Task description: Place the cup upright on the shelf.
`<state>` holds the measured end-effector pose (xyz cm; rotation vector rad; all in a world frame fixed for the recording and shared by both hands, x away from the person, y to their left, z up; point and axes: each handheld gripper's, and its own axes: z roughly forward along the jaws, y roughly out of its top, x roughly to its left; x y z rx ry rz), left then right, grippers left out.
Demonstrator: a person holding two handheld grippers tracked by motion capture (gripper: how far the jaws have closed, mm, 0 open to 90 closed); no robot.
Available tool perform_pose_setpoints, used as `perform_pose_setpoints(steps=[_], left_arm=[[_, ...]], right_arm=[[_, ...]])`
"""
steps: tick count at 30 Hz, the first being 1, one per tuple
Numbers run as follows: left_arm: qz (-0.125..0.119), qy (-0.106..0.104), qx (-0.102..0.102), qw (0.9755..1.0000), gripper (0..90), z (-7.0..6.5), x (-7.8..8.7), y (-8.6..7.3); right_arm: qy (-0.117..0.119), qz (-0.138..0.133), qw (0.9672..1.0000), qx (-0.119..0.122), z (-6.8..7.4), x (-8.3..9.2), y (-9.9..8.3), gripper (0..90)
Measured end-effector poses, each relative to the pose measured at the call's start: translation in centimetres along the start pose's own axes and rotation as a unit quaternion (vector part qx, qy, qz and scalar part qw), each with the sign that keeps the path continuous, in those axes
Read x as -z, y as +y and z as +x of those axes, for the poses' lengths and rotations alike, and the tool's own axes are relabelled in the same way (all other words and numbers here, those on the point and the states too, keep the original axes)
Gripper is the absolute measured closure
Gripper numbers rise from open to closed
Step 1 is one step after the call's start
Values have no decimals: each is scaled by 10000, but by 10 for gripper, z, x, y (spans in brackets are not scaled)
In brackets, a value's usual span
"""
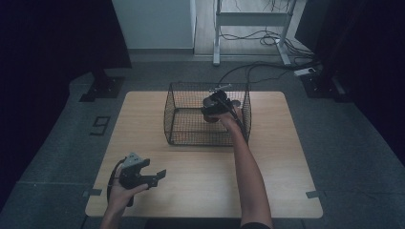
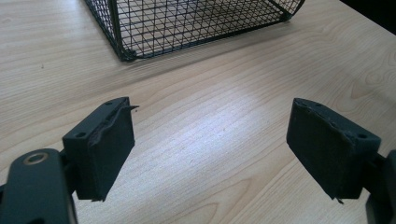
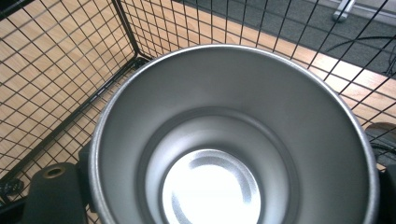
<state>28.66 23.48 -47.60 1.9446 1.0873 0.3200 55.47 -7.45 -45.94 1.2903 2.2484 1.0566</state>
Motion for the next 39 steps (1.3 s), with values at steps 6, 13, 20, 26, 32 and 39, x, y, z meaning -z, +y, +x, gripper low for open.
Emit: perform_pose_setpoints(steps=[6,13,20,26,32,39], left_arm=[[-7,-2,-2,10000,155,0,0,0],[-11,-6,-4,10000,155,0,0,0],[-20,1,13,10000,155,2,1,0],[-37,11,23,10000,155,3,2,0],[-40,15,41,10000,155,3,3,0],[-59,22,37,10000,155,4,3,0]], right_arm=[[-23,49,10000,48,0,-2,0,182],[-93,191,9997,88,-1,-7,0,181],[-150,391,9990,156,-1,-15,0,181],[-147,550,9982,180,-1,-22,-1,181],[-154,734,9970,202,-2,-29,-2,181],[-195,960,9949,226,-2,-35,-5,181]])
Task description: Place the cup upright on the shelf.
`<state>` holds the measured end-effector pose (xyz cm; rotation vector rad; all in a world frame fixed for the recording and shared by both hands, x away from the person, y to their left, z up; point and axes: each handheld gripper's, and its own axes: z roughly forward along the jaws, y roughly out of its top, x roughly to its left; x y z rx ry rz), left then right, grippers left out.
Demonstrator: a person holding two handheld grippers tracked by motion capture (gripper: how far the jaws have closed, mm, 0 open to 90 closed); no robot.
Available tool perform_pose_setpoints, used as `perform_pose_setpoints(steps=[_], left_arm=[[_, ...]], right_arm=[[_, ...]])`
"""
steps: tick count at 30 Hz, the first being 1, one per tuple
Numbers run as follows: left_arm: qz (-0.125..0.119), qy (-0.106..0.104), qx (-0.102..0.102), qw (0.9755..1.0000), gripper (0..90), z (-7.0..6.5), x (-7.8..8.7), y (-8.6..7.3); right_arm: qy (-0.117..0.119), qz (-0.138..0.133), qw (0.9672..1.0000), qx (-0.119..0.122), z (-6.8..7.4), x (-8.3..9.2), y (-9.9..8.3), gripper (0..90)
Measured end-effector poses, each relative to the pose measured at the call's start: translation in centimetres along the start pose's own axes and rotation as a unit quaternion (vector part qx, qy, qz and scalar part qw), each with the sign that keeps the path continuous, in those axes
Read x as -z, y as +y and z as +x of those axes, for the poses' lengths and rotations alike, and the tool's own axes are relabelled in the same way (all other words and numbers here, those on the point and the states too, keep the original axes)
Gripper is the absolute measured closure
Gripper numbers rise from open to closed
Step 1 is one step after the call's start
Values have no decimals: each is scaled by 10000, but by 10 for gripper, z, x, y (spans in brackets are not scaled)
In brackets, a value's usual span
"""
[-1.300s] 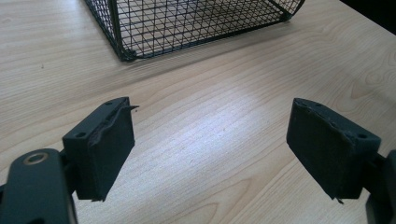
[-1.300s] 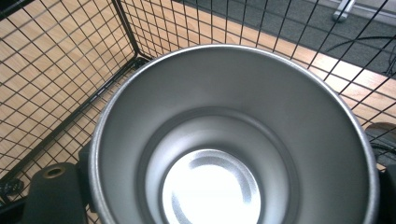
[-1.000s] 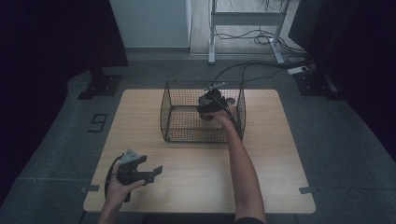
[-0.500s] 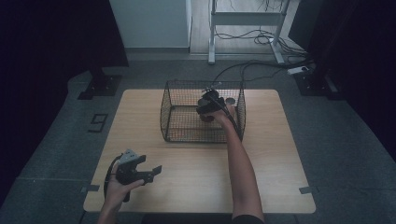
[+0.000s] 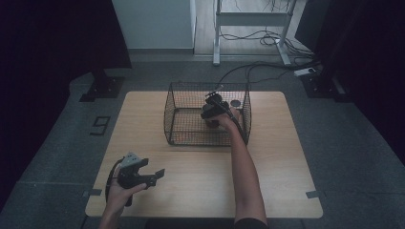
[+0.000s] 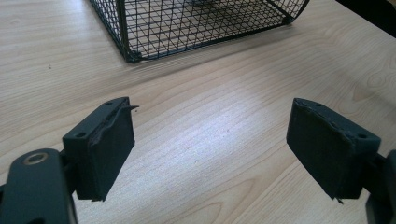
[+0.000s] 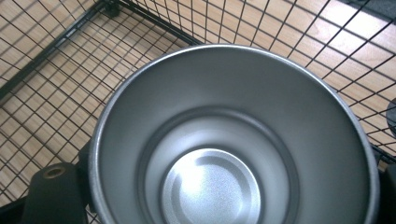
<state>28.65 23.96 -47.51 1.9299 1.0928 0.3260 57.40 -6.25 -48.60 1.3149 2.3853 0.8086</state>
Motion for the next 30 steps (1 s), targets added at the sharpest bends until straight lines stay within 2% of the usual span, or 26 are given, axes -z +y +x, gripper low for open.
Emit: perform_pose_setpoints(steps=[8,13,14,20,21,22,23,24,25,27,30], left_arm=[[-9,0,10,10000,155,1,1,0],[-14,1,4,10000,155,0,1,0],[-9,-3,-2,10000,155,0,0,0],[-18,-2,4,10000,155,0,1,0],[-16,5,5,10000,155,0,0,0],[-16,5,5,10000,154,0,0,0],[-11,0,-1,10000,155,0,0,0],[-8,-5,-11,10000,155,0,0,0],[-8,-5,-11,10000,155,0,0,0],[-8,-9,-18,10000,155,-1,0,1],[-4,-10,-27,10000,155,-1,0,1]], right_arm=[[5,71,10000,-37,-2,1,-1,178],[-91,296,9994,133,-2,3,-2,168],[-180,392,9989,200,-3,2,-4,136],[-155,319,9993,127,-5,5,-4,108],[-127,188,9997,82,-6,7,-3,99],[-127,188,9997,82,-6,7,-3,99],[-128,-37,9999,57,-6,13,-1,103],[-127,-152,9998,41,-6,17,0,99],[-127,-152,9998,41,-6,17,0,99],[-111,-439,9990,-49,-6,29,3,89],[-106,-605,9981,-80,-6,36,5,87]])
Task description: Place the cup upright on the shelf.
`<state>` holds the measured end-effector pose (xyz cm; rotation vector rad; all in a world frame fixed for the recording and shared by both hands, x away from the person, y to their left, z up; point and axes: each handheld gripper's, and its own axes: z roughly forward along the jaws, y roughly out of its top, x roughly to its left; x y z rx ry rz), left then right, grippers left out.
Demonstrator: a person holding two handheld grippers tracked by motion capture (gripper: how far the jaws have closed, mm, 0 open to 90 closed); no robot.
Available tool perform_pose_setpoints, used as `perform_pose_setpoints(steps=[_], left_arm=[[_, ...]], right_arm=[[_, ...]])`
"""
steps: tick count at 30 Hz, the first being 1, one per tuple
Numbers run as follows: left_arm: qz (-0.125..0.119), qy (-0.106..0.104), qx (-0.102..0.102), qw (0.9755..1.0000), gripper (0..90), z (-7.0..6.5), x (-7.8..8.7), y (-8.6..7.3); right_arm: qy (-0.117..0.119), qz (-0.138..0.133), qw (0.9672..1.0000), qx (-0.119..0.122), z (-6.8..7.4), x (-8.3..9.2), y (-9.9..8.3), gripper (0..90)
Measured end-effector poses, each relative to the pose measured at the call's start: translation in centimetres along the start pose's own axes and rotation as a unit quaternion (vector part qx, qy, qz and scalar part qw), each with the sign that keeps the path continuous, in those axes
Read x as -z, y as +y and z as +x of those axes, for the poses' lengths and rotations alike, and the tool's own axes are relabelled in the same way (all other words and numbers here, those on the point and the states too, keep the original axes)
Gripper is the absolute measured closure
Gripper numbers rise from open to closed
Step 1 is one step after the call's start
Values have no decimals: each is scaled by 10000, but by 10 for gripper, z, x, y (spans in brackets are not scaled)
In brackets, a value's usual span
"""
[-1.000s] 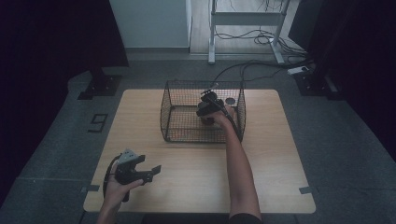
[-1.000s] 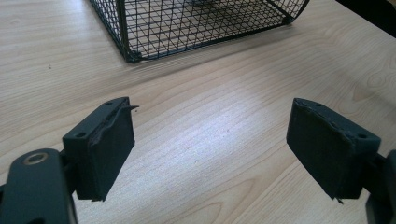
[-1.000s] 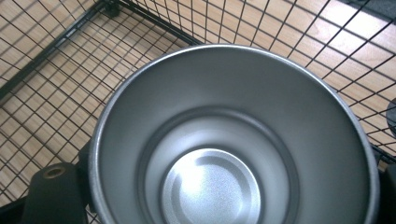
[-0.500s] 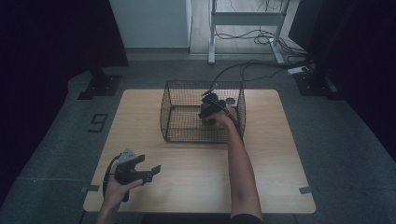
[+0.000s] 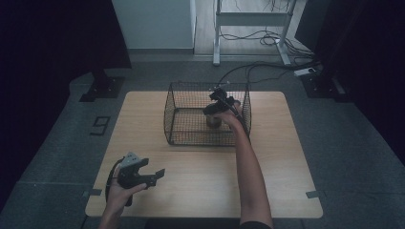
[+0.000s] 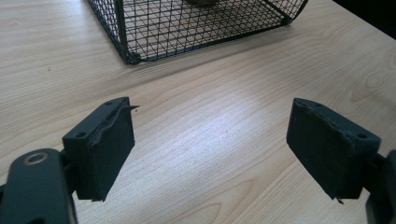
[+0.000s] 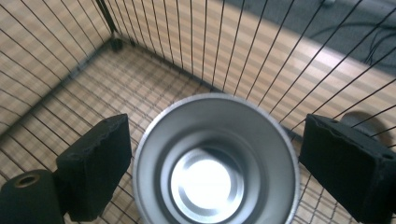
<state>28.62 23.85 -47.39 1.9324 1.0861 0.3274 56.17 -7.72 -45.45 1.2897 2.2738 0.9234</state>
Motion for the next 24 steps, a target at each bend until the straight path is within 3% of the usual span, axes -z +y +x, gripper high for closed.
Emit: perform_pose_setpoints(steps=[1,6,16,22,24], left_arm=[[3,-2,-2,10000,155,0,0,0],[-3,15,-13,10000,155,-2,0,1],[33,39,-43,10000,154,-5,-3,1],[58,44,-83,9999,155,-7,-4,1],[83,47,-99,9999,155,-7,-5,1]], right_arm=[[35,-178,9998,-61,0,9,2,87],[203,-447,9987,-104,3,29,-1,123],[250,-602,9978,-73,9,61,-18,156],[296,-931,9952,92,16,93,-39,178],[299,-981,9947,106,16,97,-42,179]])
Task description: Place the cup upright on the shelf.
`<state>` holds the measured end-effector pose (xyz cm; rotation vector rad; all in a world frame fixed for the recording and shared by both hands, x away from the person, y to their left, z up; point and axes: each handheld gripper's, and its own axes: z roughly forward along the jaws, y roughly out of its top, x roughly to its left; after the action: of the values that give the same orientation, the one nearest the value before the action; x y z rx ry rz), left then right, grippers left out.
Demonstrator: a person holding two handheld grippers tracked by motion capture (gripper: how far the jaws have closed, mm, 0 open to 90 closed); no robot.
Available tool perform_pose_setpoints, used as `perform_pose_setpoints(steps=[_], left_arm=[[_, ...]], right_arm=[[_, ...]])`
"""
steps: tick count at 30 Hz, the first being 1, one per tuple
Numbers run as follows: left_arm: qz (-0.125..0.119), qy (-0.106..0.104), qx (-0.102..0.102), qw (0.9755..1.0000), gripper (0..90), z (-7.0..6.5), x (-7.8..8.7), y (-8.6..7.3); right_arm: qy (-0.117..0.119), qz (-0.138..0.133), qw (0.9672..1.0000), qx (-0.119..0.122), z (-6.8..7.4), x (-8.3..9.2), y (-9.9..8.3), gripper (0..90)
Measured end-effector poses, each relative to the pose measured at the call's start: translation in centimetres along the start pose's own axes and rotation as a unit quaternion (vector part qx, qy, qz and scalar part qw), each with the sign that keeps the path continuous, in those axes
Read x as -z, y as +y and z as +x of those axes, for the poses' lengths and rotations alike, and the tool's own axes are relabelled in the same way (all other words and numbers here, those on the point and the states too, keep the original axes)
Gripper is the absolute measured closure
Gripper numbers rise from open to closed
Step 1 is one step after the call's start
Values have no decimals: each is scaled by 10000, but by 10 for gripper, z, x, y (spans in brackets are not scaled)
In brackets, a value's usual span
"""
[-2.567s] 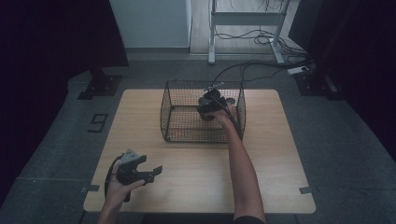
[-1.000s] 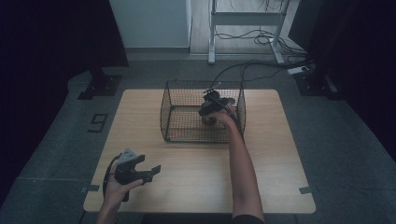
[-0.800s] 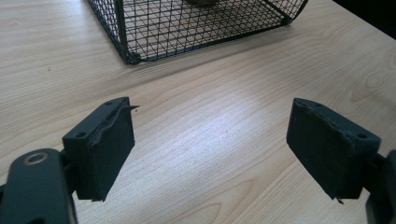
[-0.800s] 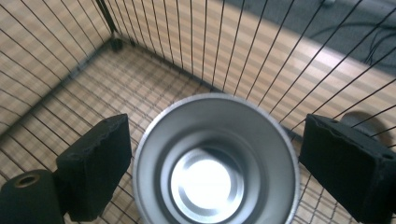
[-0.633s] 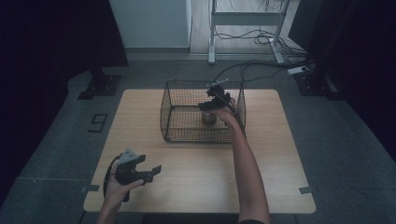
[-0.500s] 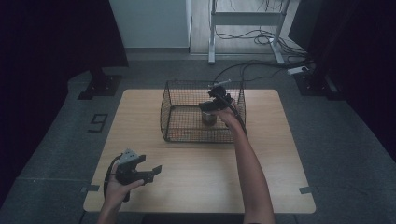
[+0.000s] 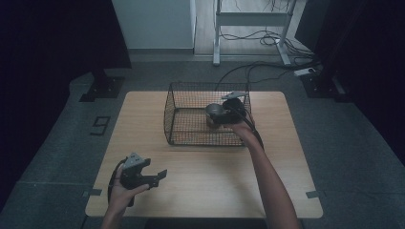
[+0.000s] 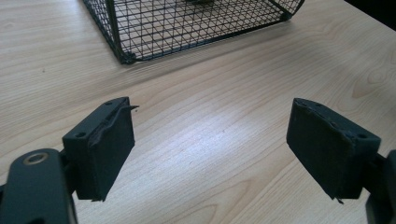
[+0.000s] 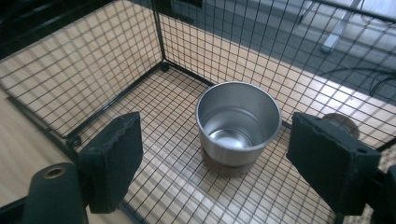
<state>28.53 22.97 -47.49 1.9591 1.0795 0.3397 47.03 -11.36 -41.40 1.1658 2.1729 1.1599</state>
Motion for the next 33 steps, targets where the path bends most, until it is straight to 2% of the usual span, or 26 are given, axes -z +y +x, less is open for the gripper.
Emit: perform_pose_setpoints(steps=[2,4,5,9,12,13,14,15,16,17,18,23,27,33], left_arm=[[23,3,-1,10000,155,0,-1,0],[39,15,-9,10000,155,-1,-2,-1],[43,12,-17,10000,154,-1,-3,0],[56,2,-34,10000,155,-3,-4,0],[77,-1,-48,10000,155,-4,-5,-1],[77,-1,-48,10000,154,-4,-5,-1],[81,-5,-50,10000,154,-4,-6,-1],[93,-5,-57,9999,154,-5,-6,-1],[107,-6,-65,9999,155,-5,-7,-1],[107,-6,-65,9999,154,-5,-7,-1],[116,-9,-62,9999,154,-5,-8,-1],[147,-4,-70,9999,154,-6,-9,-2],[152,13,-54,9999,155,-4,-9,-2],[121,50,-24,9999,155,-2,-7,-2]], right_arm=[[52,-173,9998,31,3,19,-8,181],[67,-229,9997,34,3,25,-11,180],[92,-327,9994,53,6,36,-18,182],[97,-445,9989,84,9,50,-31,182],[111,-576,9983,27,13,66,-57,187],[111,-576,9983,27,13,66,-57,187],[122,-567,9983,33,15,74,-72,186],[122,-567,9983,33,15,74,-72,186],[104,-603,9981,11,16,80,-86,186],[104,-603,9981,11,16,80,-86,186],[107,-653,9978,-21,17,86,-98,188],[47,-708,9974,-87,16,95,-124,191],[-15,-620,9981,-62,18,95,-141,191],[-45,-644,9979,-77,19,94,-145,189]])
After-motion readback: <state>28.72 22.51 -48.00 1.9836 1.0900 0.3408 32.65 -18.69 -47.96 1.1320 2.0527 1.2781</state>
